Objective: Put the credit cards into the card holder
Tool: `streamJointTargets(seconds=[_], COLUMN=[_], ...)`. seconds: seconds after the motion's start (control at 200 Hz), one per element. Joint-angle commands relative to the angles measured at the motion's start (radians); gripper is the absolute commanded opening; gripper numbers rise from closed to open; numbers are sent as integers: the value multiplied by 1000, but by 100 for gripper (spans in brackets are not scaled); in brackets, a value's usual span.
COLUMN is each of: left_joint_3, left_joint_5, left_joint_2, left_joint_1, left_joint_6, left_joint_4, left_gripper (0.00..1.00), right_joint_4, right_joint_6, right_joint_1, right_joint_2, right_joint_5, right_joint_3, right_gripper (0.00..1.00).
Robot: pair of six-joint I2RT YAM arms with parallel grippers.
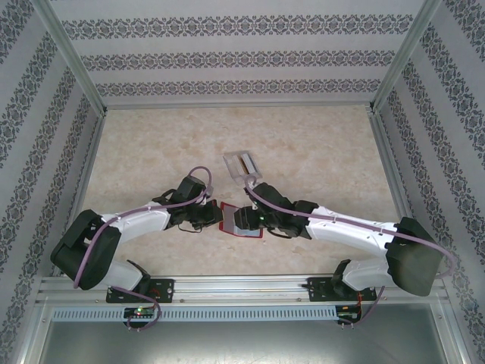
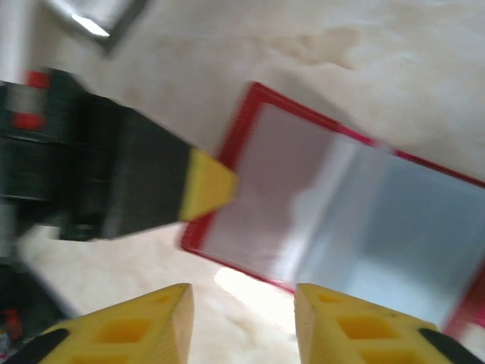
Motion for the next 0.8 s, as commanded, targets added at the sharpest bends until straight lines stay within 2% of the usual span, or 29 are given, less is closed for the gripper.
streamJointTargets(seconds=[0.0, 0.18, 0.295, 0.365, 0.535, 0.615, 0.794], left_joint_3=[-15, -35, -40, -47, -20, -20, -5], left_joint_5=[-17, -9, -5, -9, -43, -40, -14], left_joint_2=[-17, -8, -12, -21, -13, -14, 2], left_joint_1=[-7, -7, -7, -7, -8, -7, -7], left_joint_6=[-21, -53, -55, -55, -1, 10, 28], left_joint_4=[10, 55, 49, 45, -41, -39, -42], left_gripper=[0, 0, 0, 4, 25, 28, 28], right_joint_4=[76, 6, 22, 29, 4, 7, -16], right_joint_6=[38, 74, 135, 172, 202, 209, 183], right_joint_1=[31, 16, -43, -46, -63, -81, -116], right_joint_2=[37, 139, 179, 176, 173, 176, 201], right_joint_5=[-68, 43, 46, 79, 111, 102, 63], right_joint_3=[44, 72, 12, -35, -95, -108, -79], right_gripper=[38, 38, 38, 38, 40, 40, 38])
